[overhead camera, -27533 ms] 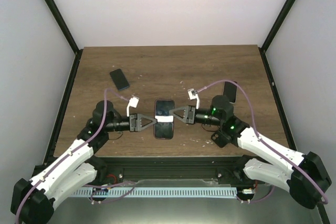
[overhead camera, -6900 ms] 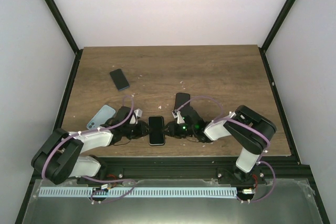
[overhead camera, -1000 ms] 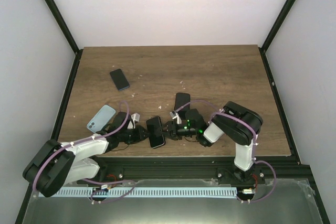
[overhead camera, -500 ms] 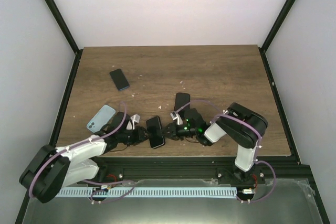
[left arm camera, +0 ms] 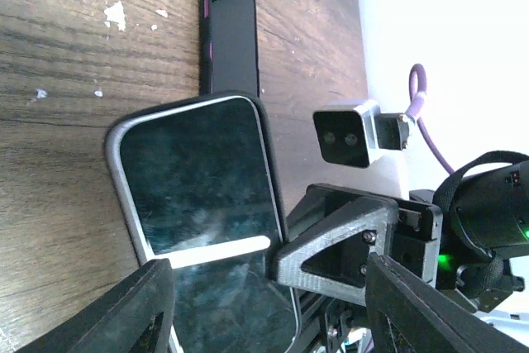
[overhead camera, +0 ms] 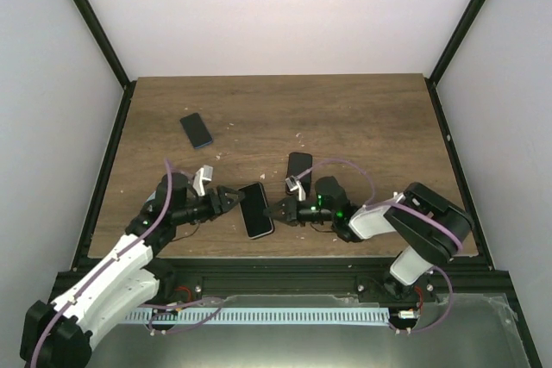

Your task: Put the phone into the phone case

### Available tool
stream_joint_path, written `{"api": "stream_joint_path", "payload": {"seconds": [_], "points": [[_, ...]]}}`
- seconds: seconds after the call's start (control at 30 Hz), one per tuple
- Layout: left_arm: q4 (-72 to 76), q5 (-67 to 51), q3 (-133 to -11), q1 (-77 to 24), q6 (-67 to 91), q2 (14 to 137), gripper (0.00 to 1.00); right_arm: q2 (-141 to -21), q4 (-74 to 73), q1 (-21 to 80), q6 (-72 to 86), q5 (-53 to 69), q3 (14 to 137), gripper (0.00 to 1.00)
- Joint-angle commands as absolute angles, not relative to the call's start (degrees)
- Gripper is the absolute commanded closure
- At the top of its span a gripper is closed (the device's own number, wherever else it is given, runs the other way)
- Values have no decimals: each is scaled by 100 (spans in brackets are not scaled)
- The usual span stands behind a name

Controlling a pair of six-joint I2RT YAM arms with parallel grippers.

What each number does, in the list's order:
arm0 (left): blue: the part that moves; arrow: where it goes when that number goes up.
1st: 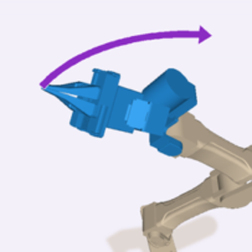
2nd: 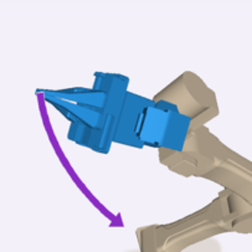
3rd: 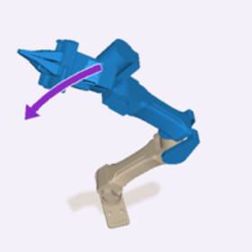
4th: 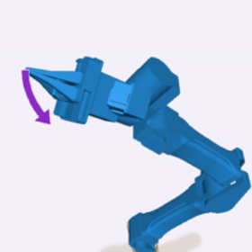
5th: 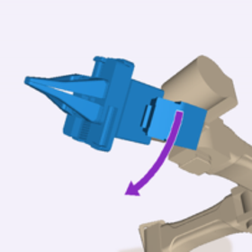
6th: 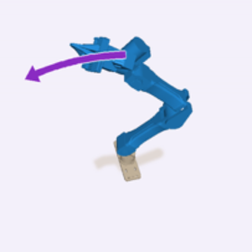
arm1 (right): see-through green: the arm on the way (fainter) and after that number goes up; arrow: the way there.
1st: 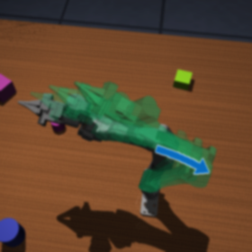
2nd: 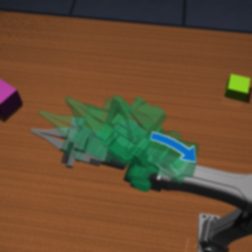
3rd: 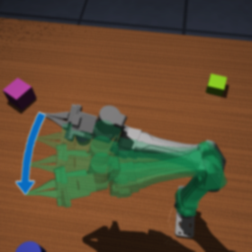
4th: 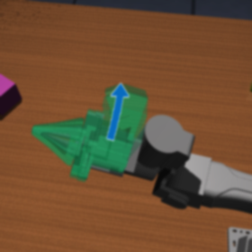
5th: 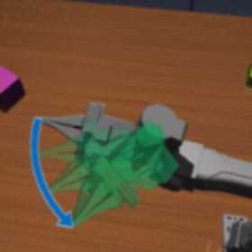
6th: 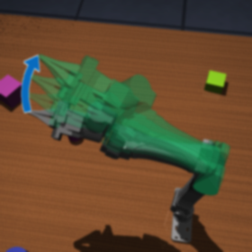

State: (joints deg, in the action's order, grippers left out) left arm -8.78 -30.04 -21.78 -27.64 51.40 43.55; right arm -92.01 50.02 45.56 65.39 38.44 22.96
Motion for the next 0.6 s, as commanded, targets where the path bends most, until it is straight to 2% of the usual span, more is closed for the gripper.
{"api": "stream_joint_path", "payload": {"seconds": [0.0, 0.33, 0.57], "points": [[-1460, -3221, -2417, -2620, 5133, 3988, 35, -8680, 5838, 4526, 6810, 4053, 2091, 87], [-1787, -3652, -3176, -2614, 5265, 3228, 23, -7654, 6740, 4519, 7374, 4286, 1923, 87], [-667, -4116, -2814, -2610, 5976, 3064, 22, -7134, 6961, 4518, 7510, 4489, 2039, 87]]}}
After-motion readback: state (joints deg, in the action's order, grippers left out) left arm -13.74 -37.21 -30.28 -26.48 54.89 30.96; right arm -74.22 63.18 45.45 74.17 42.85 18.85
